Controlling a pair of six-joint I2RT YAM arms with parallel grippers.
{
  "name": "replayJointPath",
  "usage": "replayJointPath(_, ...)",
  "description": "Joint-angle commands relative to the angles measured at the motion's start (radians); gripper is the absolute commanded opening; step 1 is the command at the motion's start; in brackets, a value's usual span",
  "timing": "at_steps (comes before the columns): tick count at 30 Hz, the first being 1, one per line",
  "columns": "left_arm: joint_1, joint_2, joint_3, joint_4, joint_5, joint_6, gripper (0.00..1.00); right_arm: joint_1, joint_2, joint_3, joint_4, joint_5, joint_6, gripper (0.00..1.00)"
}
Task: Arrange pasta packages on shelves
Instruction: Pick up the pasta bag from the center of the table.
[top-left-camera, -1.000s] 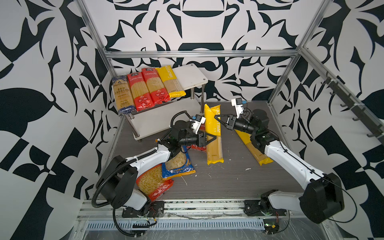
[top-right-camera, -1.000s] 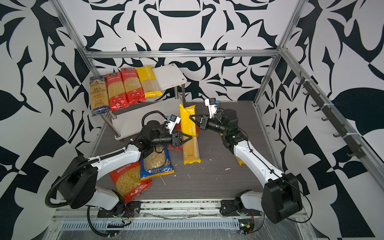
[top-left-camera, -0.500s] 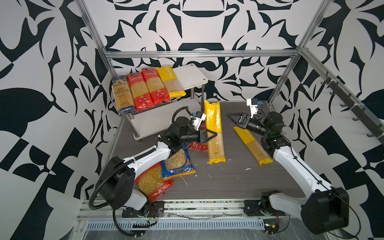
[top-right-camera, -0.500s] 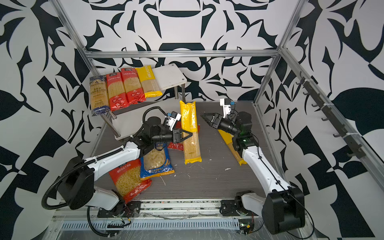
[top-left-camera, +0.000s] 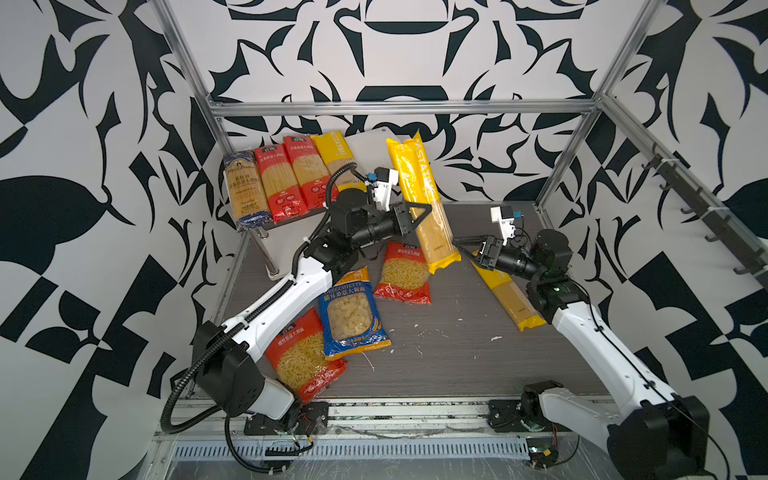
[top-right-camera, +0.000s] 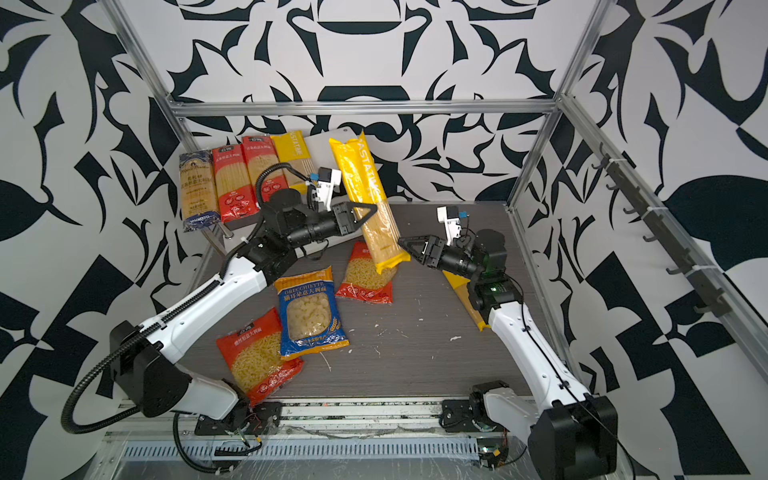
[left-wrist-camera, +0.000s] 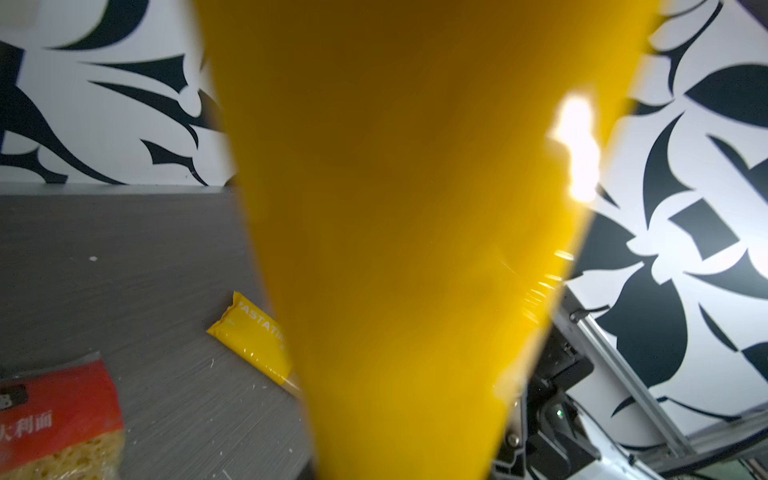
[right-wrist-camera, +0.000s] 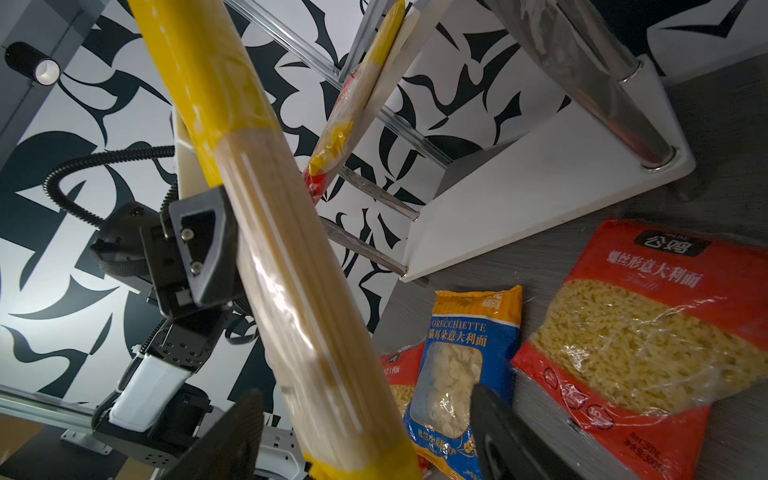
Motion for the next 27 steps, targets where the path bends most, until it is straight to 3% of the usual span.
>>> replayJointPath(1, 0.029, 0.020, 0.059, 0.135, 0.008, -0.090, 0.10, 0.009, 0.040, 0.038, 0.168, -0.028, 0.086, 0.81)
replayJointPath(7, 0.045, 0.036, 0.071, 0.163, 0.008, -0.119, 0.10, 0.071, 0.148, 0.093, 0.290, 0.013, 0.147, 0.80)
replayJointPath(11, 0.066, 0.049, 0.069, 0.204, 0.015, -0.162, 0.10, 0.106, 0.225, 0.117, 0.407, 0.053, 0.209, 0.73)
replayJointPath(13, 0.076, 0.052, 0.068, 0.213, 0.015, -0.176, 0.10, 0.116, 0.268, 0.123, 0.520, 0.063, 0.285, 0.64)
replayJointPath(18, 0.114, 0.052, 0.061, 0.228, 0.007, -0.213, 0.14, 0.119, 0.369, 0.161, 0.723, 0.085, 0.439, 0.30)
replayJointPath(22, 0.132, 0.052, 0.073, 0.220, 0.016, -0.220, 0.24, 0.119, 0.415, 0.216, 0.751, 0.104, 0.470, 0.17)
replayJointPath(27, 0.164, 0.032, 0.055, 0.209, 0.024, -0.228, 0.49, 0.121, 0.477, 0.321, 0.753, 0.139, 0.501, 0.08)
